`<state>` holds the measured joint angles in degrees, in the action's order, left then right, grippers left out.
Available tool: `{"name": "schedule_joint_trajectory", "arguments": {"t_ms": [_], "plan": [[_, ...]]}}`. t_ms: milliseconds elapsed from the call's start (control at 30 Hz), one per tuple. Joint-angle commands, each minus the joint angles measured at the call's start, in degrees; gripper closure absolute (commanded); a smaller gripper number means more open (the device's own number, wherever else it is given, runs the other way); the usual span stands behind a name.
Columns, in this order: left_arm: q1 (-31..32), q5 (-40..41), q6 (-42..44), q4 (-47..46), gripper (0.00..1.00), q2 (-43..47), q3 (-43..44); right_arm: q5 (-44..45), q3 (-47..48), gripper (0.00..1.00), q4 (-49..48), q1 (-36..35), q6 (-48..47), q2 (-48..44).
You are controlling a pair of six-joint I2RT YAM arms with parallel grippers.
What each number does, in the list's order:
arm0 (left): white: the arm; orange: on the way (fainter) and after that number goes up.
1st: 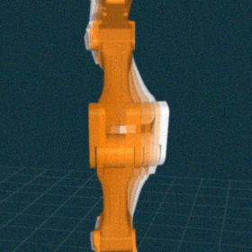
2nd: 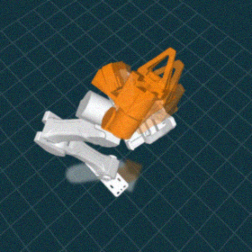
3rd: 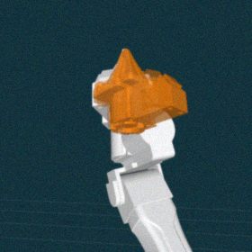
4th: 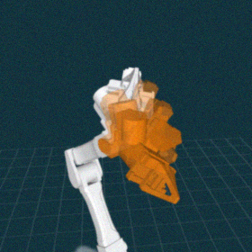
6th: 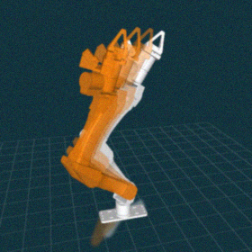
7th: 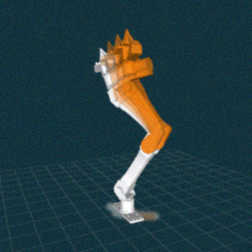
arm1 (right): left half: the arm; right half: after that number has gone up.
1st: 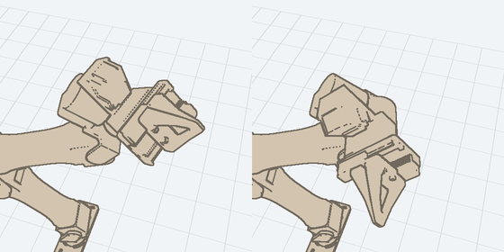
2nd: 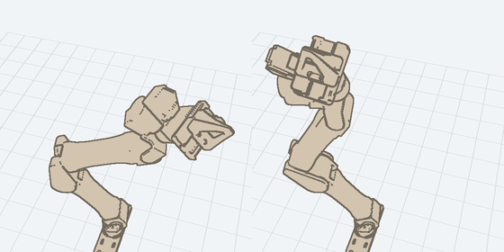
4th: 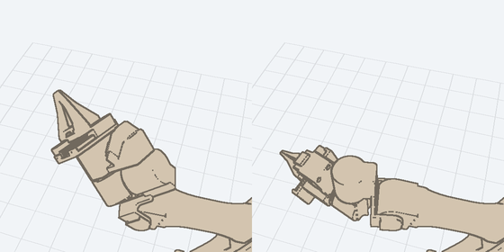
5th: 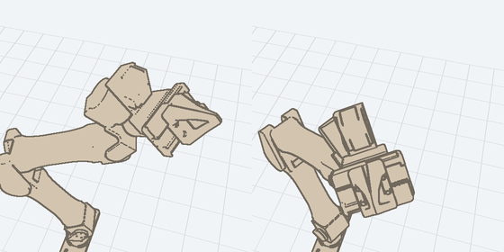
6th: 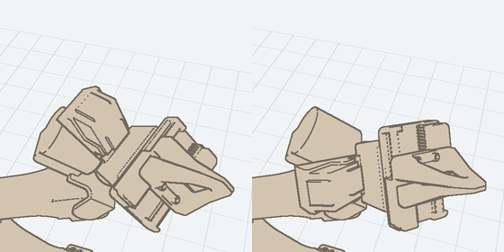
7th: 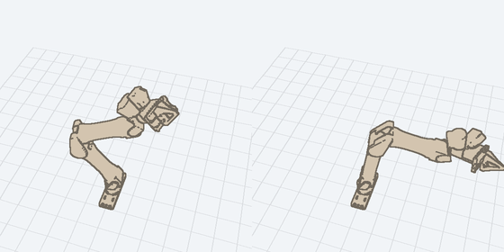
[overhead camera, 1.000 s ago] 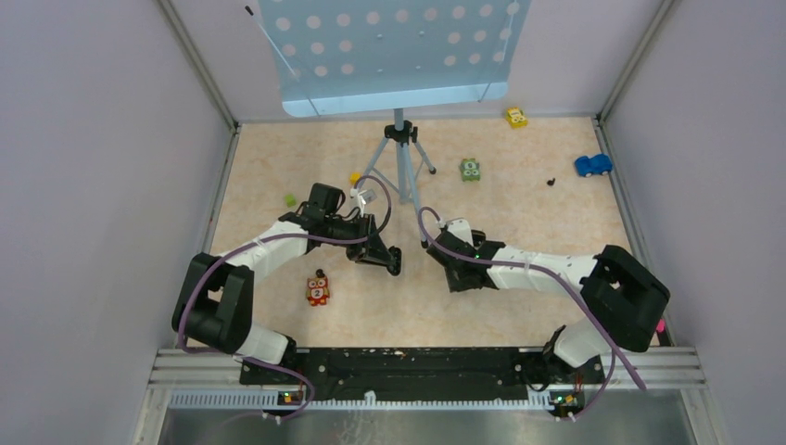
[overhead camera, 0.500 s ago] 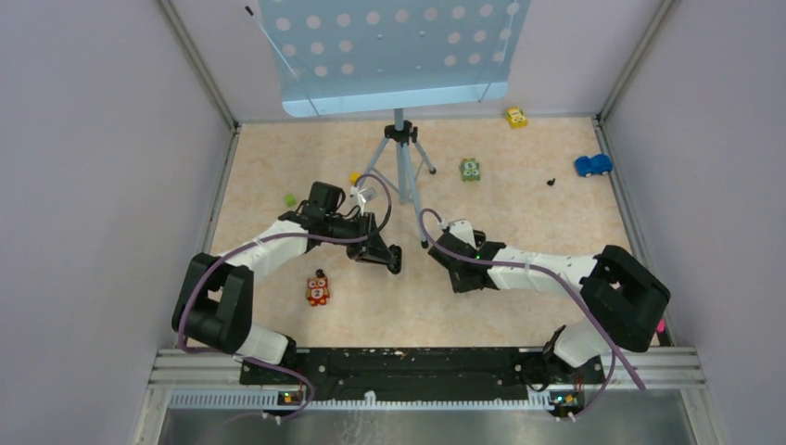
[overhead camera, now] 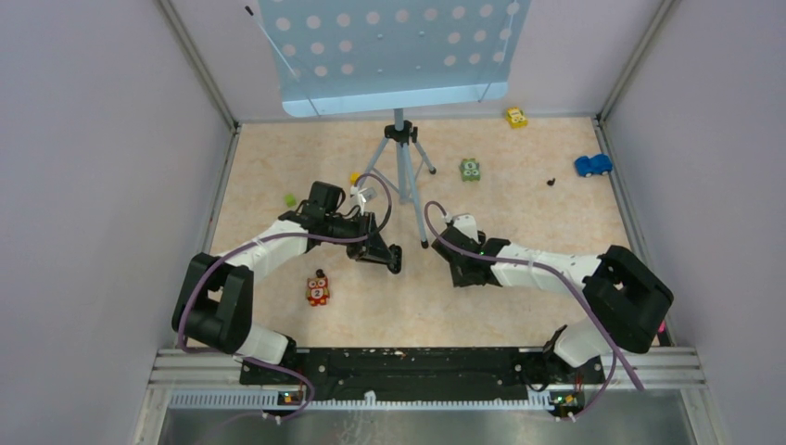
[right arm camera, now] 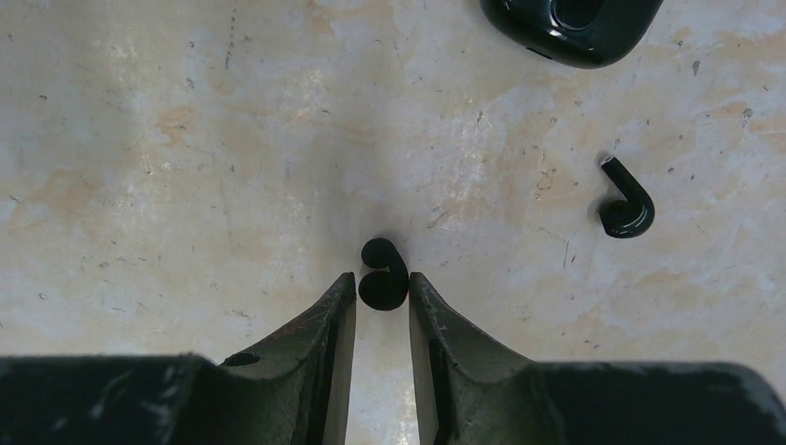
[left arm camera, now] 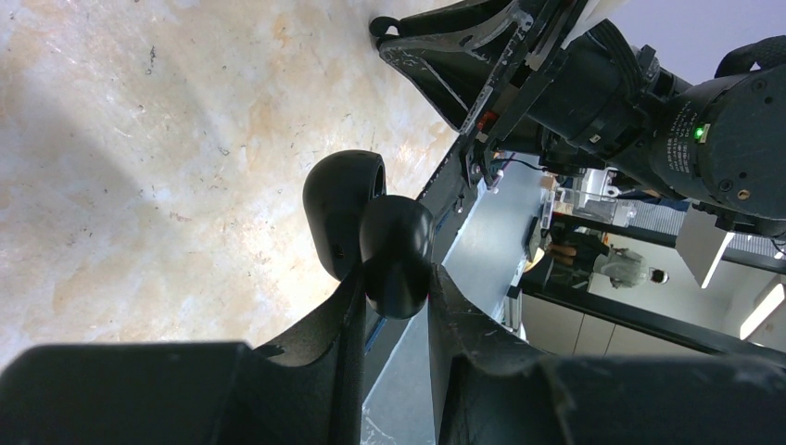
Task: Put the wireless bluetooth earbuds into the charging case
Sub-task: Pick up the right earbud from the center of the board.
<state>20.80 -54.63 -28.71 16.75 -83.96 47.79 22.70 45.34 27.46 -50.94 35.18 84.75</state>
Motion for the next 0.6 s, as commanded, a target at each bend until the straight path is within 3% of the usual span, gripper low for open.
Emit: {"name": "schedule_joint_trajectory", "arguments": {"t_ms": [0,567], "plan": [[0.4,-1.8,0.9,-0.6,1.00,0.2,2.0,-0.2,-0.3,0.73,-2.4,0.4,1.0,-2.2],[0.4,-1.7,1.0,-0.7,1.00,0.1,1.8,0.6,-0.6,0.79,-3.0,0.7,2.2,-2.0]]}}
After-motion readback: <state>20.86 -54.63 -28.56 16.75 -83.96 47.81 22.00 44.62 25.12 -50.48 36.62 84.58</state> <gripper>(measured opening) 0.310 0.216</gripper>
